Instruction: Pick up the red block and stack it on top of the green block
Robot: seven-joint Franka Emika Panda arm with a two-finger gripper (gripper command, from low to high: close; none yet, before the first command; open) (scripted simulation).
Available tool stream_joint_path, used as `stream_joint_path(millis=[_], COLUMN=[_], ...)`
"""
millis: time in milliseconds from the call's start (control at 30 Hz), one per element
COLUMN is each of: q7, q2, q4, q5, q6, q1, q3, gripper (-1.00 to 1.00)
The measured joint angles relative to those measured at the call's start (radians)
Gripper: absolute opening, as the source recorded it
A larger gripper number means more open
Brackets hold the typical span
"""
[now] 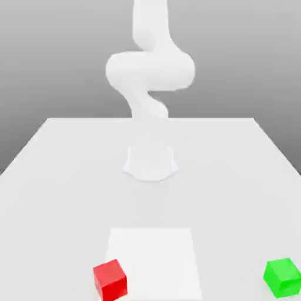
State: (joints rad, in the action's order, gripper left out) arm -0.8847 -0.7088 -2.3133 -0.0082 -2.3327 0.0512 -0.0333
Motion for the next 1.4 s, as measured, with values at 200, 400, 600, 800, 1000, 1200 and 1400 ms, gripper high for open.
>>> stream_joint_path(millis=[200, 400, 600, 800, 1000, 1200, 1400], q7=[-0.222, -0.445, -0.653, -0.815, -0.879, -0.884, -0.86], q2=[0.224, 0.443, 0.66, 0.869, 1.083, 1.104, 0.979], q4=[-0.032, -0.064, -0.095, -0.128, -0.114, -0.111, -0.131], q5=[-0.039, -0.088, -0.116, -0.079, -0.086, -0.091, -0.058], q6=[-0.08, -0.156, -0.234, -0.315, -0.467, -0.488, -0.382], q1=[0.105, 0.177, 0.226, 0.235, 0.213, 0.209, 0.226], q3=[-0.067, -0.102, -0.107, -0.088, -0.054, -0.049, -0.072], gripper=[0.0, 0.0, 0.0, 0.0, 0.0, -1.0, -1.0])
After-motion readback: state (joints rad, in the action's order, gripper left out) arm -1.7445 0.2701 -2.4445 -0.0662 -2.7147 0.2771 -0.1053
